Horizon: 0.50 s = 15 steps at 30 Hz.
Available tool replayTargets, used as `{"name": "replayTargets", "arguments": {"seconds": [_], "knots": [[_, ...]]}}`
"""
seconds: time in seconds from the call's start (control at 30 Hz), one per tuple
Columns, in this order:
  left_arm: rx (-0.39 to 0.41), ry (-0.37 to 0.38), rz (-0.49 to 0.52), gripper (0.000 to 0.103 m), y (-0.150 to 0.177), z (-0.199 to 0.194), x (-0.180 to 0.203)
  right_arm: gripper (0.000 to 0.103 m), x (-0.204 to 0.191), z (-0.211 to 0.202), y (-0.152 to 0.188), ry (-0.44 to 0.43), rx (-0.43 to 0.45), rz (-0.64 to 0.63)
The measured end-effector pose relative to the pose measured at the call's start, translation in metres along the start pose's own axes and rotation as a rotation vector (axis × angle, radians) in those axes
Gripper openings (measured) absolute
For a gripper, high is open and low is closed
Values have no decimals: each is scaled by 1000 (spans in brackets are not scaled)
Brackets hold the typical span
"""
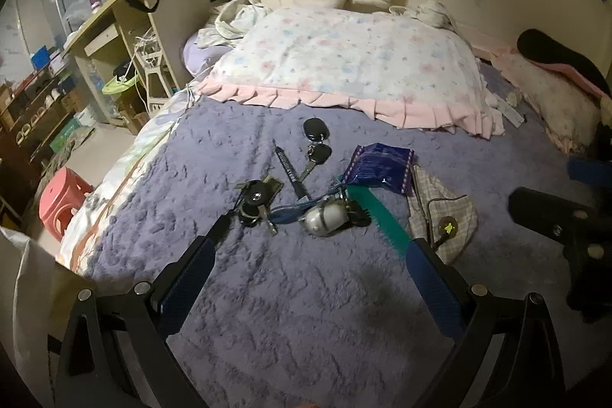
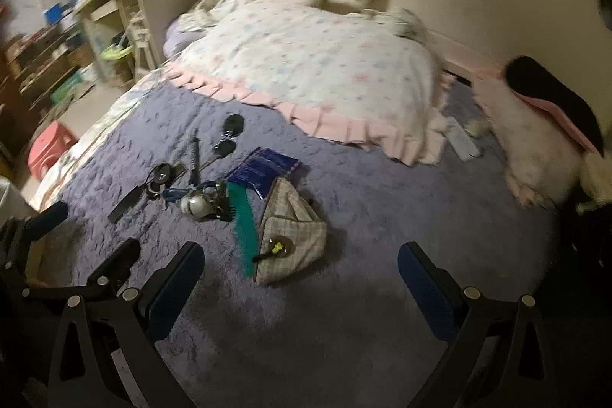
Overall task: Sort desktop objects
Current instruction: 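Grasp the plaid cloth pouch with the right gripper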
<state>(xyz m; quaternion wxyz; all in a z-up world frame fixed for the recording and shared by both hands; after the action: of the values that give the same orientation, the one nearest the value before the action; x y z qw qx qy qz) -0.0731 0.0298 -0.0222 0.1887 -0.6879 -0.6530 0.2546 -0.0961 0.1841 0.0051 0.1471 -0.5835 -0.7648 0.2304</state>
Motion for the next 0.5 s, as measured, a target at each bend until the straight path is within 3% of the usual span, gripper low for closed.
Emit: {"name": "replayTargets", "arguments": {"seconds": [0.1,0.2,0.37,0.5], "knots": [[-5,16,-1,99,-2,15,4,102,8,22,-7,-77,0,-2],[-28,15,-9,99,-1,31,3,101,12,47,-9,-65,-17,-33],[-59,-18,3,99,5,40,-3,88,18,97,-4,-43,-94,-71],[-67,47,-31,99,2,43,-6,86,15,123,1,-90,-150,-61]]}}
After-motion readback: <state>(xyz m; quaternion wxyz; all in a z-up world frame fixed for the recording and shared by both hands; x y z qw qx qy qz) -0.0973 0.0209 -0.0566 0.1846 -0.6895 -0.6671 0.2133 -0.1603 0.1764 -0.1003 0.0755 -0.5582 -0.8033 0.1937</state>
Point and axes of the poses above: each gripper's, at about its wrist camera, not at the fingertips, and z roughly the way its jaws point, x to its right, y to its underside, the point moved 2 cm from there along z, roughly the way its jaws point, and after that the axes turned 3 degrees about -x, right-handed, at the moved point
